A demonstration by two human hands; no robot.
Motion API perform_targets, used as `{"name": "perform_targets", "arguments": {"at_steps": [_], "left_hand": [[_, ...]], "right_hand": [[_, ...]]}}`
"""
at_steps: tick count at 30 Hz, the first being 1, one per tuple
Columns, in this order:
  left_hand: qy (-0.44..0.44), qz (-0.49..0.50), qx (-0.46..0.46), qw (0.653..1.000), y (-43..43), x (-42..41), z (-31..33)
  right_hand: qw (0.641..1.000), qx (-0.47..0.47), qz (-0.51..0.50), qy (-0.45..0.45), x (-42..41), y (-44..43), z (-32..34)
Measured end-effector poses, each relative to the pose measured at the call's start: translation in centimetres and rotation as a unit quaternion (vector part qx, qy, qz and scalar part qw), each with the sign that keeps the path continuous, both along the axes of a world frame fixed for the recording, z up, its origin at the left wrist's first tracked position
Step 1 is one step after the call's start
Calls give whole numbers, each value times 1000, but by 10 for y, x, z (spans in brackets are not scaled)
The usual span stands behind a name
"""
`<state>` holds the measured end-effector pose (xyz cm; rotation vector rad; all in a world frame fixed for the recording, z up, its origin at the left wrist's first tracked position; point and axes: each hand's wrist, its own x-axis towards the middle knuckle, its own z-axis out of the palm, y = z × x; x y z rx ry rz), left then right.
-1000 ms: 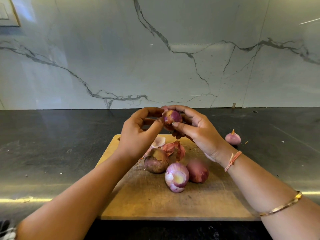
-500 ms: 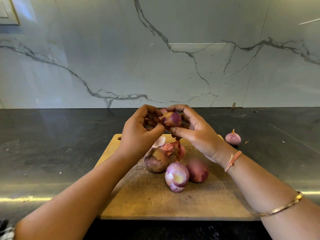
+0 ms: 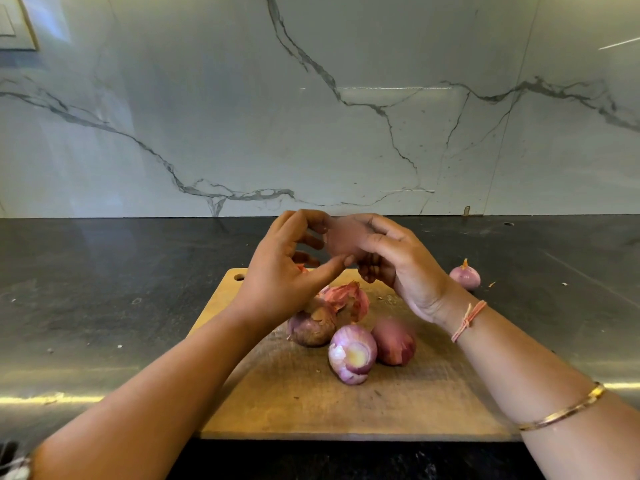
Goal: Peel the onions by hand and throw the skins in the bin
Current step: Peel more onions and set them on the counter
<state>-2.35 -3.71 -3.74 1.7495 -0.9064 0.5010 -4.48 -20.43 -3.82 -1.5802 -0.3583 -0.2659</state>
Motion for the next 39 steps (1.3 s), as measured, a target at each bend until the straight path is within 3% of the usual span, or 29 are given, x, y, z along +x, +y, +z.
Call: {"name": "perform_targets", "arguments": {"at_steps": [15, 20, 29, 39], "left_hand": [[-46, -15, 10, 999, 2, 11, -5], [5, -7, 14, 1000, 1, 7, -3], [3, 21, 27, 999, 2, 6, -3], [40, -17, -37, 998, 1, 5, -2]], "right_hand": [[999, 33, 20, 34, 1, 3, 1], [999, 25, 8, 33, -1, 4, 2], [999, 42, 29, 15, -2, 1, 1], [994, 102, 18, 23, -2, -1, 5]]}}
